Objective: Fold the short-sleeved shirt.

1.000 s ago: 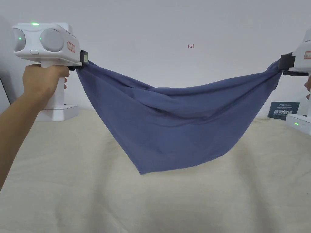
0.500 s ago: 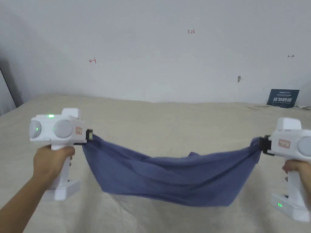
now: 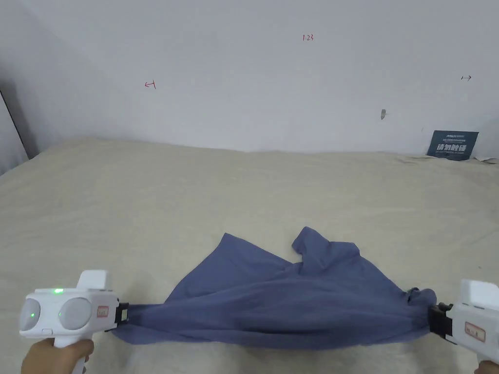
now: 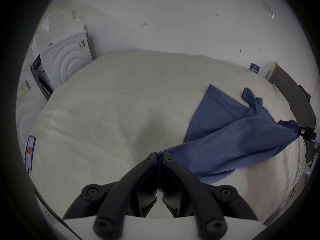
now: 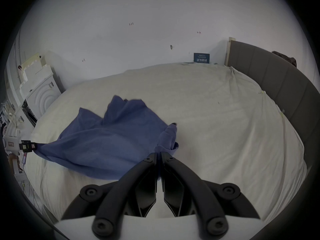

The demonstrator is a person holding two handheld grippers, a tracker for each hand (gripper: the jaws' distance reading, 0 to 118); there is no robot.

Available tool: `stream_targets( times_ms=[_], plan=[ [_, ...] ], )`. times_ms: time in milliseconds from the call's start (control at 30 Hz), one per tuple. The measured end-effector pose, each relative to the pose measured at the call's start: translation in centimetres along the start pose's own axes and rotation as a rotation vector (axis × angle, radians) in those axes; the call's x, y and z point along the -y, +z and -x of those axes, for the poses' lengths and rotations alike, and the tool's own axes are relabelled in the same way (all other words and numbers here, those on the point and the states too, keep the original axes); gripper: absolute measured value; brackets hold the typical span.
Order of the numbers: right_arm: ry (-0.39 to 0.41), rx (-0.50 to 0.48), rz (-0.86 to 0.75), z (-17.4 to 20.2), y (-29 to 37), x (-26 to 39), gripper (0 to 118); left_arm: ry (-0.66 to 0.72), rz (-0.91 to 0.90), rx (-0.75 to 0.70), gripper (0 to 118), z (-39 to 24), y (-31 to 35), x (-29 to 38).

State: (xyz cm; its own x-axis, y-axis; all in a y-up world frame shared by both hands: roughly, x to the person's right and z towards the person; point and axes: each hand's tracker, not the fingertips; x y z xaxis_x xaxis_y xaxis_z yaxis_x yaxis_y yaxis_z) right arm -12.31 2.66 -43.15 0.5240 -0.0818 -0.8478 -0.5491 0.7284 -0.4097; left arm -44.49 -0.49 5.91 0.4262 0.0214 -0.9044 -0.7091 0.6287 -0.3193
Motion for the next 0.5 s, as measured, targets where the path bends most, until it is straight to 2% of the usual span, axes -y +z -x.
stream_targets(
  times_ms=[167,233,267,500],
  plan=[
    [-0.012,0.022,0.046,-0.6,1.1,4.6,2,-0.015,0.056,-0.007,1,-0.6,2.2,4.4],
    [-0.046,0.014,0.069,-1.6,1.1,6.3,2,-0.008,0.069,-0.003,1,-0.3,2.7,5.9],
    [-0.054,0.012,0.074,-1.7,1.4,7.2,2,-0.005,0.075,0.0,1,1.2,1.2,6.6],
    [-0.073,0.015,0.111,-2.9,3.6,12.5,2,-0.022,0.106,0.025,1,2.4,3.3,10.5]
  ],
)
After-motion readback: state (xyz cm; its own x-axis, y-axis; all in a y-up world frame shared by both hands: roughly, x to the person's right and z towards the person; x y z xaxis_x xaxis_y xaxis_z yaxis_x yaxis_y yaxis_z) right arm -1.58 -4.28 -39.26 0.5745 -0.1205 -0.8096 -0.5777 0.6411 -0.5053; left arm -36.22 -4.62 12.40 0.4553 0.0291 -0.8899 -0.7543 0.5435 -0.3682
